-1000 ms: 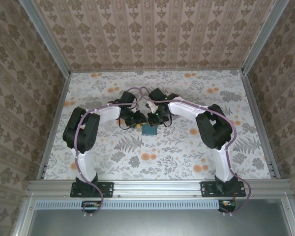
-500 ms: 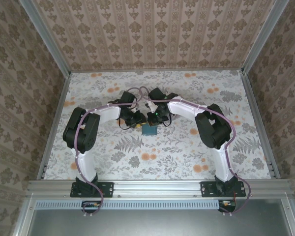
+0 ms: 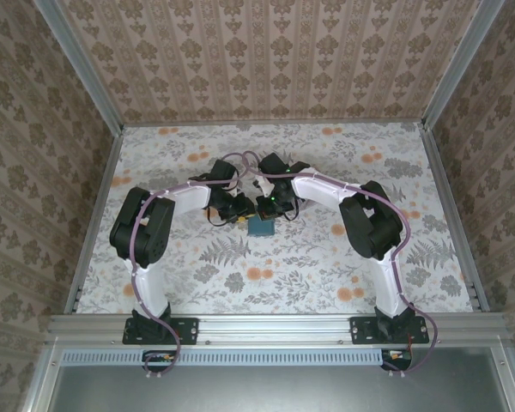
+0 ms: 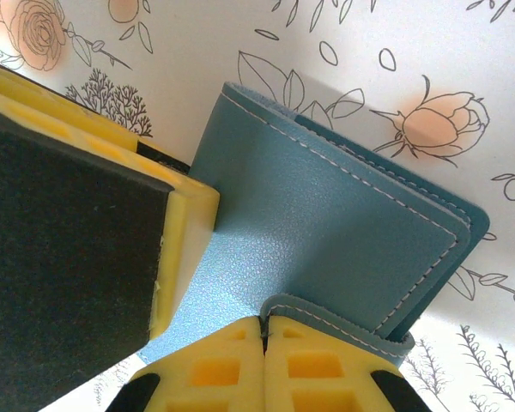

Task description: Put the credit cards into the card holder

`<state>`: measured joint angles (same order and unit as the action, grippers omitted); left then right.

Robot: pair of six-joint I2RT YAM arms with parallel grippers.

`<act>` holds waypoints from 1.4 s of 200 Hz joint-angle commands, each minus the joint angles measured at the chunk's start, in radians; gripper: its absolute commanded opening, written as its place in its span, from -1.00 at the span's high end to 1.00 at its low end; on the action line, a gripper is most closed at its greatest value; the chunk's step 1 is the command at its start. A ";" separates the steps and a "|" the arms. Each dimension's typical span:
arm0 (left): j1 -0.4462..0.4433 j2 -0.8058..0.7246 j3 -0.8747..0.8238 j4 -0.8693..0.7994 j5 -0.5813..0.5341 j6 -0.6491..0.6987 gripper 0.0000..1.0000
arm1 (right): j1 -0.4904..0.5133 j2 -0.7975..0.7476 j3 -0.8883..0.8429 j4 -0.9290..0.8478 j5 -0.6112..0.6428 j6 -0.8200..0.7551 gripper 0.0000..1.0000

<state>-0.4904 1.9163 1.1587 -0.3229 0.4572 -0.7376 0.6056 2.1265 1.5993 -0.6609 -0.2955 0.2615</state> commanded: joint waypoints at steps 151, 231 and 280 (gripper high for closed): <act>-0.008 -0.057 0.008 -0.029 -0.029 0.040 0.32 | 0.015 -0.033 -0.046 -0.057 0.090 -0.015 0.67; 0.080 -0.388 0.002 -0.062 -0.197 0.187 0.03 | -0.011 -0.384 -0.120 0.074 0.280 -0.086 -0.02; 0.208 -0.685 -0.139 -0.031 -0.427 0.277 -0.34 | -0.056 -0.719 -0.395 0.318 0.608 -0.140 -0.48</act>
<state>-0.3389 1.3296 1.0878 -0.3508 0.1825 -0.5343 0.5827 1.5345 1.3190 -0.4816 0.0864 0.1619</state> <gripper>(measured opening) 0.634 0.667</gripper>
